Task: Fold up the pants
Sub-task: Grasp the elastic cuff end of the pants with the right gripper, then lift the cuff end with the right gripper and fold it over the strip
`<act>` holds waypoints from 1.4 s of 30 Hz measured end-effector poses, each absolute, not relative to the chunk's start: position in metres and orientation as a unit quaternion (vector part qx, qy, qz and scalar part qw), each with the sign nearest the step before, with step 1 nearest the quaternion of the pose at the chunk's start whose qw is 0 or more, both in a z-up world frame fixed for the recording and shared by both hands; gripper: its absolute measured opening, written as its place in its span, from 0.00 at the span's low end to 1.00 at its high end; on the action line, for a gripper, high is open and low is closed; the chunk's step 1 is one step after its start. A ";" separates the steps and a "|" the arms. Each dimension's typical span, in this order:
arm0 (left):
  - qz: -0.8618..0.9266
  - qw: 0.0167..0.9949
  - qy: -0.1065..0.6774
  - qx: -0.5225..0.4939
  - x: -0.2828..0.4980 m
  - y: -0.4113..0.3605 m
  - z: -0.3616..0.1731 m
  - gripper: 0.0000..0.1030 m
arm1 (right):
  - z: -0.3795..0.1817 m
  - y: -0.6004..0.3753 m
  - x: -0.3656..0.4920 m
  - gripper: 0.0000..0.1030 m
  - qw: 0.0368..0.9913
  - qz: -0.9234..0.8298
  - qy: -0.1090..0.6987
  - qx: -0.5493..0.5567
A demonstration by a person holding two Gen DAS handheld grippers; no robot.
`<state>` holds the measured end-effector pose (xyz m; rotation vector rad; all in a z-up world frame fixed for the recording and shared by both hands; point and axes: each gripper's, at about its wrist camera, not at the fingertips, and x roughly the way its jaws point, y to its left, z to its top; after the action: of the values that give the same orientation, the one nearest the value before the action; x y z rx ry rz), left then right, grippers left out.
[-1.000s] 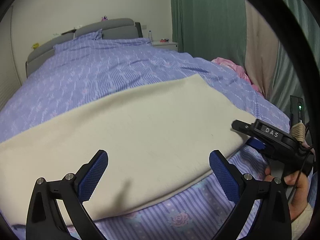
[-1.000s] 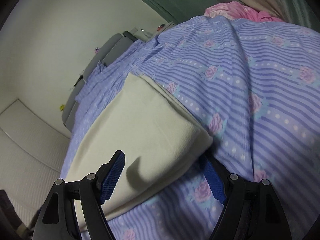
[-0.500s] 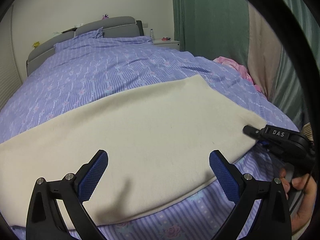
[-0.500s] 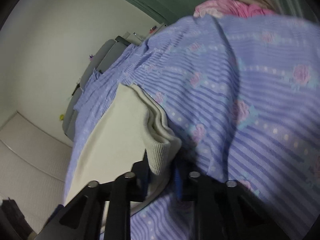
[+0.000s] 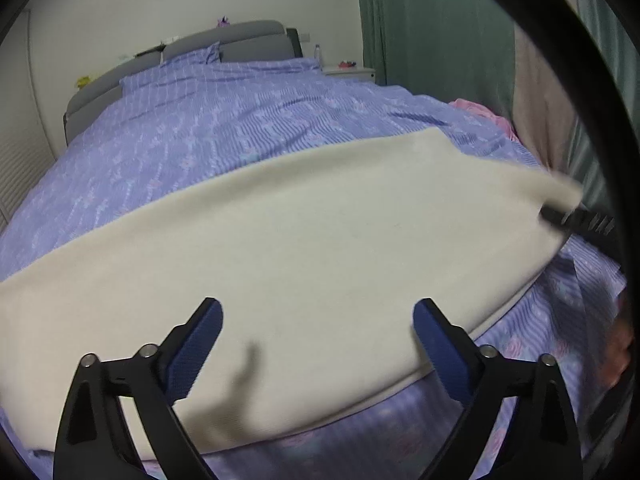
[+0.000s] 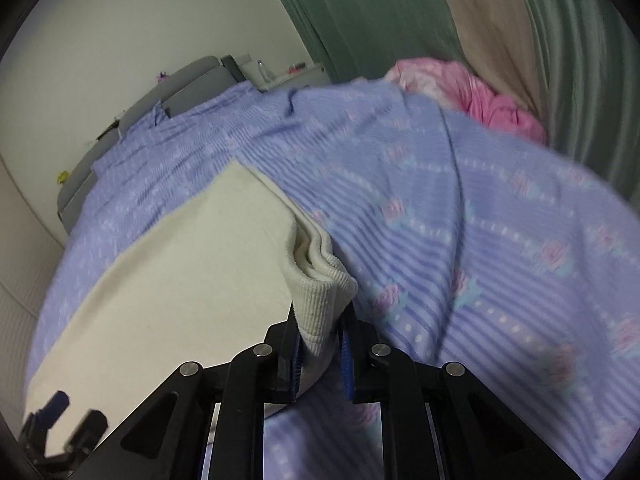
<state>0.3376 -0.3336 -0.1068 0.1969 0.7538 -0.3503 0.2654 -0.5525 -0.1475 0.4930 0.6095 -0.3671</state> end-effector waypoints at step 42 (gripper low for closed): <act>-0.080 0.885 0.443 -0.115 0.304 -0.006 -0.039 0.35 | -0.034 -0.157 0.331 0.15 0.930 0.056 0.337 -0.137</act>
<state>0.3043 -0.0061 -0.0390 -0.2388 0.9221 -0.1654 0.3306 -0.1565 -0.0344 -0.2799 0.6898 0.1145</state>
